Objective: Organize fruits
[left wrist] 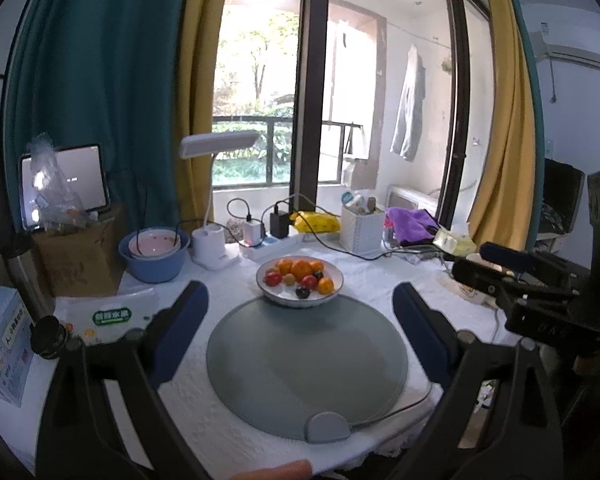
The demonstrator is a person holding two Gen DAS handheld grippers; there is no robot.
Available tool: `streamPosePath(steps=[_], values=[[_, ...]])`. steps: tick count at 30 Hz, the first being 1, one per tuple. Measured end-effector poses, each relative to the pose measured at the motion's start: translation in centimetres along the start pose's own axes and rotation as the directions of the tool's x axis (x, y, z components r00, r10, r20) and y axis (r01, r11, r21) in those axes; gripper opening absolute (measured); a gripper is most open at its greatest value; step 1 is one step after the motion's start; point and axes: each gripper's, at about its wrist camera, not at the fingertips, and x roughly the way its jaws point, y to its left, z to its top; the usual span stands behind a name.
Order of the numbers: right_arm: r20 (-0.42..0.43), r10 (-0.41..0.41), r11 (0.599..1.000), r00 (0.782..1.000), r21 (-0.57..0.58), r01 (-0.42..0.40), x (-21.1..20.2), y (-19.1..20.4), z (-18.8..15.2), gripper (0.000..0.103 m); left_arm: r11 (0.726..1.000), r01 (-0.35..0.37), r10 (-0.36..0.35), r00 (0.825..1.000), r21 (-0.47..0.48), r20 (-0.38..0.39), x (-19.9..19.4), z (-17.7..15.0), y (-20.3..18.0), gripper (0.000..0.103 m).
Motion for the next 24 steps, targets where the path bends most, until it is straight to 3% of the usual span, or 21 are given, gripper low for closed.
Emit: streamPosePath(steps=[6,24], values=[[-0.017,-0.008,1.000,1.000,0.014,0.008,0.34,-0.28,-0.25,0.066,1.000,0.000,0.000,0.999,-0.008,-0.032,0.52,-0.39,0.02,0.094],[-0.021,-0.006,1.000,1.000,0.013,0.007,0.52,-0.10,-0.20,0.066,1.000,0.009,-0.009,0.999,-0.012,-0.032,0.28,-0.39,-0.20,0.094]])
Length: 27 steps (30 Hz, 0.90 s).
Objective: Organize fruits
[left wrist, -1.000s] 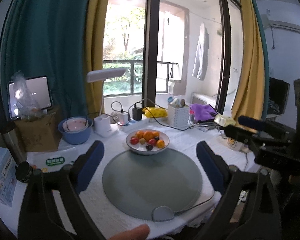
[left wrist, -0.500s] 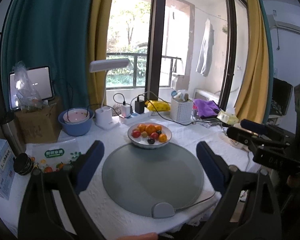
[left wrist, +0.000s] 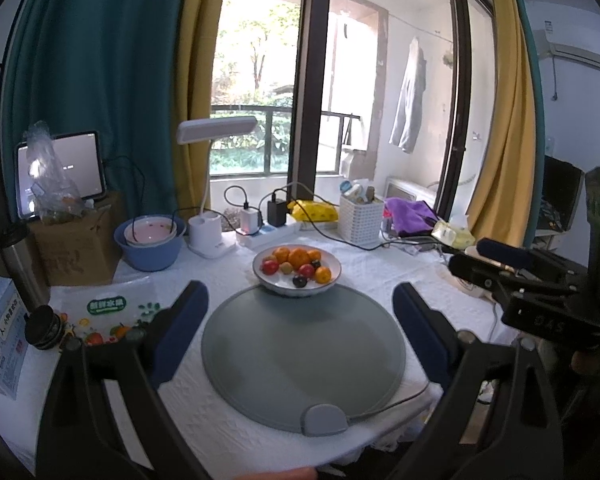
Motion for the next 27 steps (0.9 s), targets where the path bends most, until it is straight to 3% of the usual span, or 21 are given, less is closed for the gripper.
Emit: streamPosePath(steps=[27], values=[[0.000,0.001,1.000,1.000,-0.002,-0.001,0.09,0.10,0.00,0.066,1.000,0.010,-0.010,1.000,0.002,0.004,-0.05,0.03,-0.37,0.094]])
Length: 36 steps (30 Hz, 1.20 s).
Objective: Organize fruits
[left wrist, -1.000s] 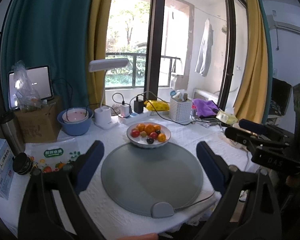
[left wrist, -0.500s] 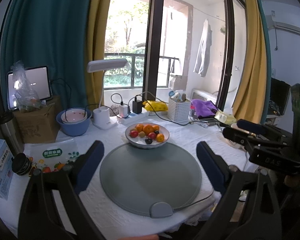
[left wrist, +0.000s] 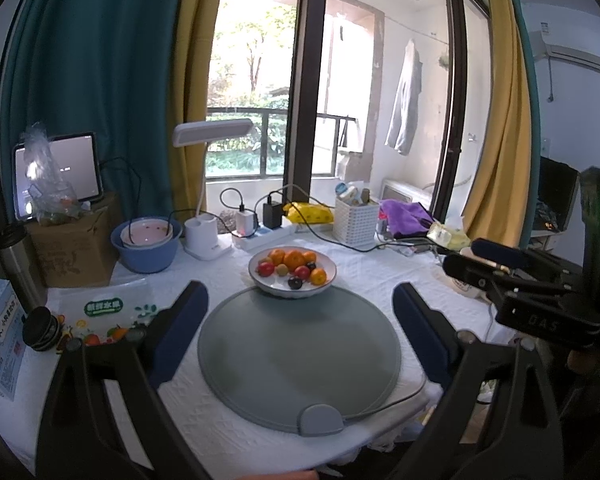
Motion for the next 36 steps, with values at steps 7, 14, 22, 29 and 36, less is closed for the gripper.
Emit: streamPosePath(steps=[7,14,22,29,36], values=[[-0.001,0.001,1.000,1.000,0.000,-0.001,-0.07,0.05,-0.01,0.066,1.000,0.004,-0.004,1.000,0.000,0.001,0.00,0.09,-0.24,0.094],[-0.001,0.001,1.000,1.000,-0.001,-0.001,-0.06,0.05,-0.01,0.066,1.000,0.007,-0.007,1.000,0.003,0.005,-0.03,0.18,-0.44,0.094],[0.000,0.001,1.000,1.000,-0.001,-0.001,-0.06,0.11,-0.04,0.066,1.000,0.009,-0.009,1.000,0.002,0.011,-0.21,0.26,-0.31,0.094],[0.000,0.001,1.000,1.000,-0.002,-0.001,-0.05,0.17,-0.01,0.066,1.000,0.011,-0.011,1.000,0.003,0.014,-0.23,0.37,-0.40,0.094],[0.000,0.002,1.000,1.000,-0.003,-0.002,-0.07,0.30,-0.02,0.066,1.000,0.017,-0.017,1.000,0.005,0.024,-0.42,0.41,-0.26,0.094]])
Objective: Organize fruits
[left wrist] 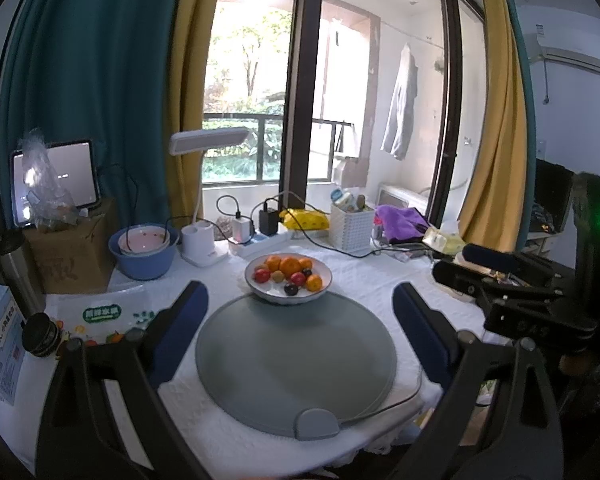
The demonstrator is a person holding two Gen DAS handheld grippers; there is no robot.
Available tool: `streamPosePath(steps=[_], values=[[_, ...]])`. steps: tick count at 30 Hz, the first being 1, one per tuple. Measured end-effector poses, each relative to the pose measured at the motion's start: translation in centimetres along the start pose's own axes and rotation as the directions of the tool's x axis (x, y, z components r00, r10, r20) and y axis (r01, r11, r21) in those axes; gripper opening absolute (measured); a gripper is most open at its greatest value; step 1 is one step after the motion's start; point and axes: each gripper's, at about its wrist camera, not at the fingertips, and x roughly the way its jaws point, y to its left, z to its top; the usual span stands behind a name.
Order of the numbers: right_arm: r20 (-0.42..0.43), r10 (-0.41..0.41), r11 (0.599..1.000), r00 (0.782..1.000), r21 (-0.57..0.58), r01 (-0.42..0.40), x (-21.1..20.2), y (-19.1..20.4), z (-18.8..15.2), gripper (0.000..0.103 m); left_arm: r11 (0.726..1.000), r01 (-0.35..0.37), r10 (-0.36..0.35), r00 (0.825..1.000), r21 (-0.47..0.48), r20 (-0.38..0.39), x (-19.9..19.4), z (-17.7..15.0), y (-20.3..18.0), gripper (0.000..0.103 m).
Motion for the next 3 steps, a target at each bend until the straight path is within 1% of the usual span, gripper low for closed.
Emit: streamPosePath(steps=[3], values=[[-0.001,0.001,1.000,1.000,0.000,-0.001,0.05,0.01,0.06,0.066,1.000,0.000,0.000,1.000,0.011,0.011,-0.21,0.12,-0.05,0.094]])
